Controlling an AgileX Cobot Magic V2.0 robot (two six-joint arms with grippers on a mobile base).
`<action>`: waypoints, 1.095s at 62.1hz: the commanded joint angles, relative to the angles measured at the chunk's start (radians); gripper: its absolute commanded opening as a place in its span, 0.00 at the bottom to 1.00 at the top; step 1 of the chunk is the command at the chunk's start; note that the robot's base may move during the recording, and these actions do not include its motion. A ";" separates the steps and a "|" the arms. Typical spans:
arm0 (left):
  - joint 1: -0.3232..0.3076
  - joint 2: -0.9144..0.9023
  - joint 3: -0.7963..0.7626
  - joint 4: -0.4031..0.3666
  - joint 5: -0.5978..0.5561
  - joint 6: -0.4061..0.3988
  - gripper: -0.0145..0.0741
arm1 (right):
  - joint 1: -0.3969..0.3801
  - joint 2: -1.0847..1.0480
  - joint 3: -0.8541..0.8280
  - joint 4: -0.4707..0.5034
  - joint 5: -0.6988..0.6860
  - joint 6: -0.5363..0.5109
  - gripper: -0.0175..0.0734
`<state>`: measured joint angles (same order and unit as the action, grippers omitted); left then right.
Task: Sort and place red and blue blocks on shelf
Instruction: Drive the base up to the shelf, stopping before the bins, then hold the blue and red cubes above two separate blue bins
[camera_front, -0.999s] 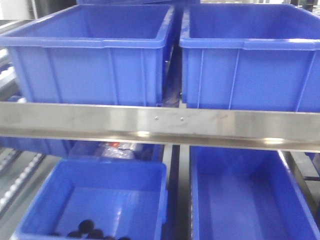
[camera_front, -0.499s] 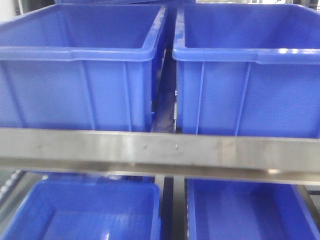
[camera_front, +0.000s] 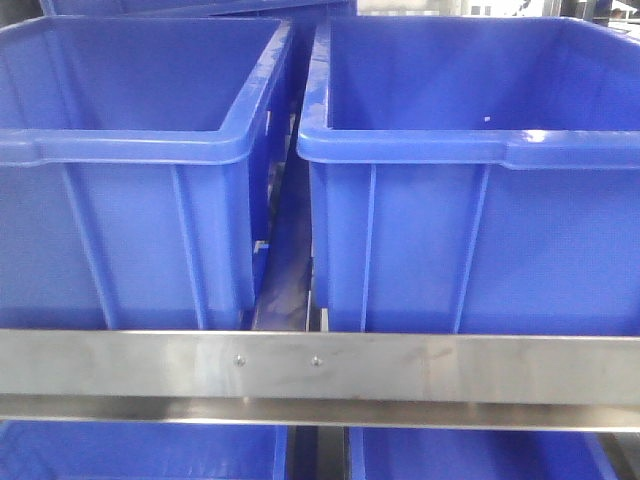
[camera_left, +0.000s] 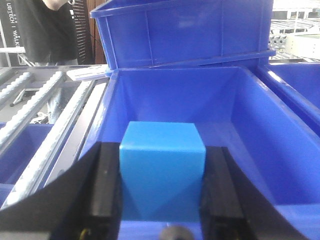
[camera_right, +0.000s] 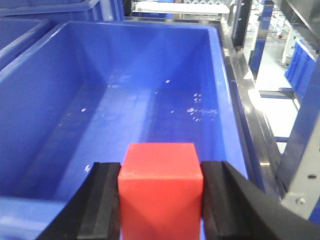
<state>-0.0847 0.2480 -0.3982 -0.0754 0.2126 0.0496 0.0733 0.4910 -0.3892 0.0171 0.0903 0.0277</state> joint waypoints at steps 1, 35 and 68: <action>-0.001 0.007 -0.028 -0.004 -0.094 -0.003 0.30 | -0.008 0.001 -0.029 -0.008 -0.081 -0.005 0.25; -0.001 0.007 -0.028 -0.004 -0.094 -0.003 0.30 | -0.008 0.001 -0.029 -0.008 -0.081 -0.005 0.25; -0.001 0.007 -0.028 -0.004 -0.094 -0.003 0.30 | -0.008 0.001 -0.029 -0.008 -0.081 -0.005 0.25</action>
<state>-0.0847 0.2480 -0.3982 -0.0754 0.2126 0.0496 0.0733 0.4910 -0.3892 0.0171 0.0903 0.0277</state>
